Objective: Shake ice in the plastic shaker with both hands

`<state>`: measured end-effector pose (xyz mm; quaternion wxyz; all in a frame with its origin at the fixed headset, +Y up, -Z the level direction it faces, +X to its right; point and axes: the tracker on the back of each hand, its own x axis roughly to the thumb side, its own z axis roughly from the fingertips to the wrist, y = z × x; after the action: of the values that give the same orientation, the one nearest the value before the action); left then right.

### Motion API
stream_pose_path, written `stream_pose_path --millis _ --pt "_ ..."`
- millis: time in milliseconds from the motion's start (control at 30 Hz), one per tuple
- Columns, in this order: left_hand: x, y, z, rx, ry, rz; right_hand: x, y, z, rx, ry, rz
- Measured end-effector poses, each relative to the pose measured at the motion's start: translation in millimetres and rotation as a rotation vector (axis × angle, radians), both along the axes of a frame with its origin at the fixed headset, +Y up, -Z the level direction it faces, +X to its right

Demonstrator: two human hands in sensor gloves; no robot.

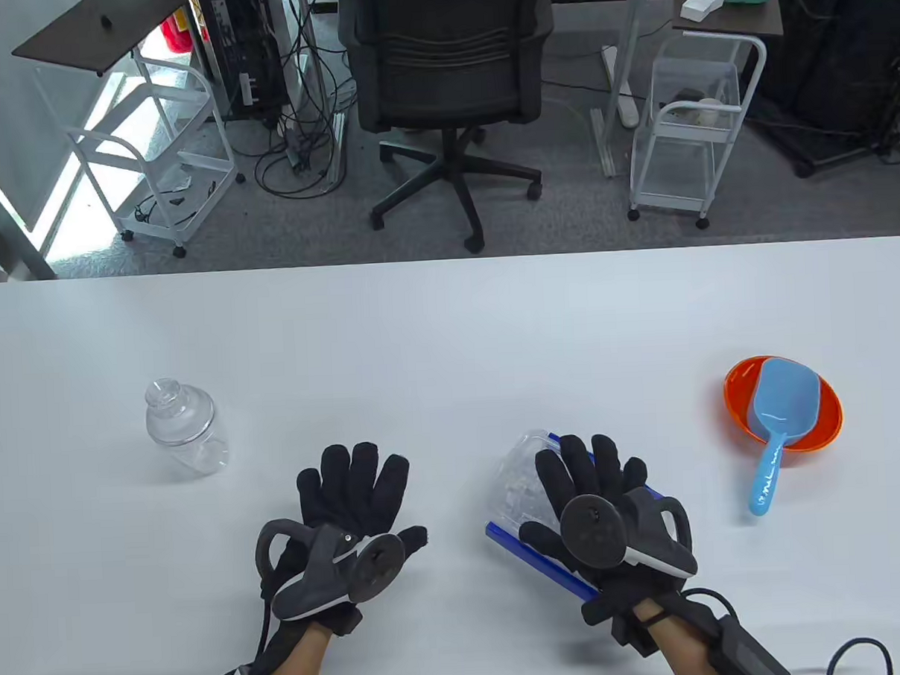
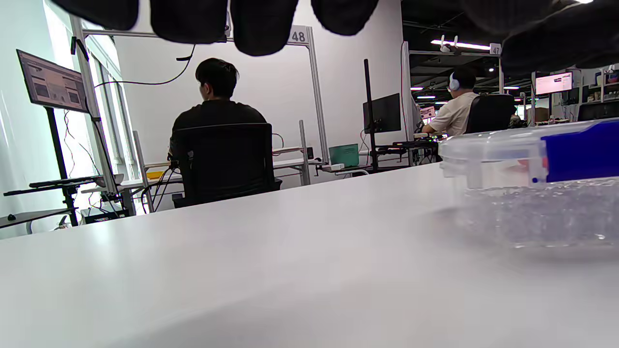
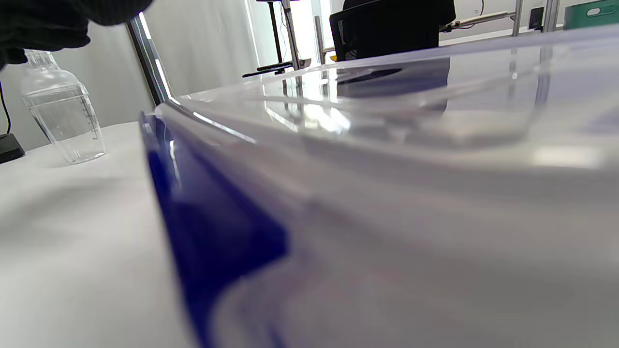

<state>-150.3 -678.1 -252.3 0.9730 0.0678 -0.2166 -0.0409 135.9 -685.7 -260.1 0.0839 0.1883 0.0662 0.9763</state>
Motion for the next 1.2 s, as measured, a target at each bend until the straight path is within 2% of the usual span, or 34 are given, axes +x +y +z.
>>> stream_pose_path --millis 267,600,700,767,833,900,1033,1100,1133,1200 --pt "3 -5 -1 -0.010 -0.005 -0.030 -1 1 0 0.010 0.003 0.005" --pt "1 -5 -3 -0.028 -0.008 0.013 2 3 1 0.017 0.001 -0.030" --pt "-2 13 1 -0.038 -0.044 0.053 3 4 1 0.024 -0.001 -0.022" --pt "-9 34 5 0.021 -0.052 0.138 5 7 1 0.040 -0.011 -0.037" --pt "-24 54 6 0.133 -0.037 0.195 6 8 0 0.034 -0.017 -0.049" --pt "-51 72 -1 0.241 0.051 0.211 8 7 0 0.030 -0.025 -0.051" --pt "-119 85 -23 0.401 0.224 0.261 9 7 -1 0.028 -0.034 -0.052" --pt "-145 85 -33 0.369 0.309 0.332 10 8 -1 0.031 -0.038 -0.057" --pt "-169 82 -45 0.316 0.387 0.409 11 10 -2 0.036 -0.045 -0.064" --pt "-192 74 -58 0.278 0.465 0.470 12 10 -3 0.035 -0.050 -0.070"
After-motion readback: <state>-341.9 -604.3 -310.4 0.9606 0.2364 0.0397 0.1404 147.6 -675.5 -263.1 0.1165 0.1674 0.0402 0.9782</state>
